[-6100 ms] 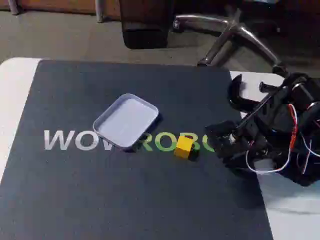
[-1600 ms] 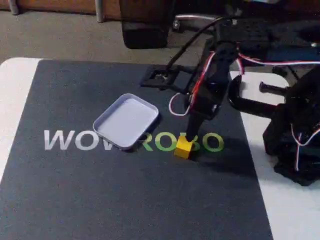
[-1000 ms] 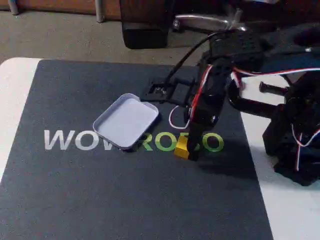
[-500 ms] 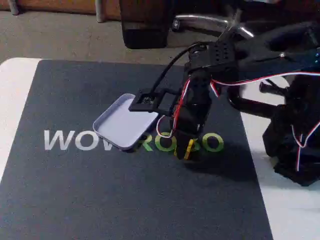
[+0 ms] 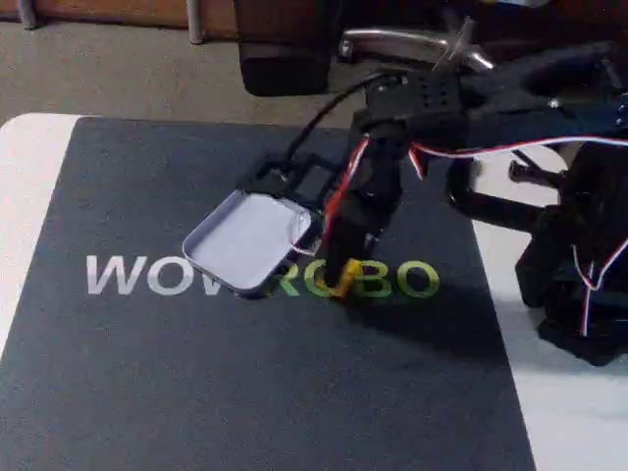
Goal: Move blocks one by one until all three blocks are in the tray.
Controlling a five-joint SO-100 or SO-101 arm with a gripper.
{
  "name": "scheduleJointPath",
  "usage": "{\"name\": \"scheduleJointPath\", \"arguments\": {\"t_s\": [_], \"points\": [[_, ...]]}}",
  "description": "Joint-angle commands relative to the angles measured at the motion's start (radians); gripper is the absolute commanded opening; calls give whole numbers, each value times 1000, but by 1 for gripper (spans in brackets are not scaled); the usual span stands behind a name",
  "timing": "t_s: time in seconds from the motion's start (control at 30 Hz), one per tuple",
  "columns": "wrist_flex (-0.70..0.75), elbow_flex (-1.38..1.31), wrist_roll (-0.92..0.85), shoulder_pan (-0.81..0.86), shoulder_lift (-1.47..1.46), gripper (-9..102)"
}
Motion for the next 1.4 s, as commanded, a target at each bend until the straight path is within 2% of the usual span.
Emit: {"name": "scheduleJointPath", "arguments": {"t_s": [0.0, 0.23, 0.47, 0.77, 1.13, 1.37], "points": [[-20, -144, 66, 49, 57, -8], [-43, -319, 98, 155, -34, -8], [-77, -417, 83, 172, -167, -8], [-83, -606, 69, 161, -359, 12], [-64, -637, 21, 146, -367, 18], [25, -635, -46, 101, -293, 17]]}}
